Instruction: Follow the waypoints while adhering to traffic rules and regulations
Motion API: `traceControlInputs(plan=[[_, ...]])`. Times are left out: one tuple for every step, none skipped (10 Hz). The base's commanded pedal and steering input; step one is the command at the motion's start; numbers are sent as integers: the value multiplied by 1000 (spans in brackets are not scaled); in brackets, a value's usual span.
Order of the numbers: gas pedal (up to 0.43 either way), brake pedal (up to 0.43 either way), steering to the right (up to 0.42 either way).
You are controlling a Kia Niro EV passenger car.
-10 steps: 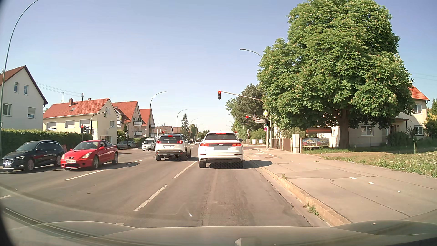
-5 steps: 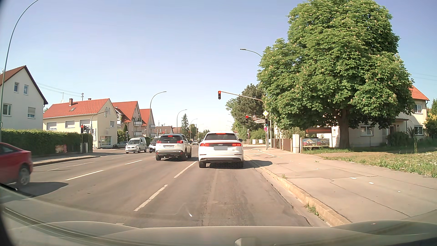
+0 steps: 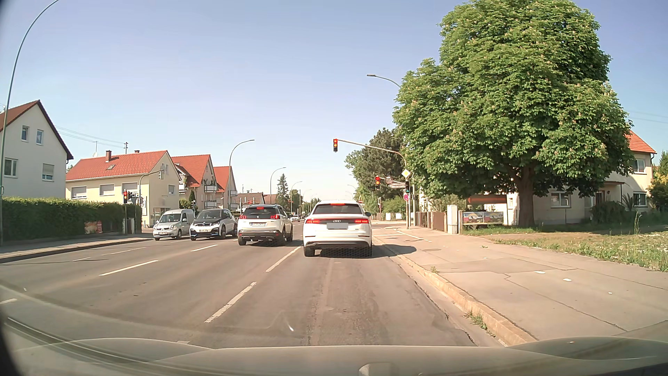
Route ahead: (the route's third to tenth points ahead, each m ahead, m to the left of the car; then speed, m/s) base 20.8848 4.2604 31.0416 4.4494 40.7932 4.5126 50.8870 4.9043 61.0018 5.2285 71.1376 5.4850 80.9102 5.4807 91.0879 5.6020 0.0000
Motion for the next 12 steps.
traceControlInputs(plan=[[0, 128, 6], [0, 128, 6], [0, 128, 5], [0, 128, 6], [0, 128, 6], [0, 128, 6], [0, 128, 6], [0, 128, 6], [0, 128, 6], [0, 128, 6], [0, 128, 6], [0, 128, 6]])
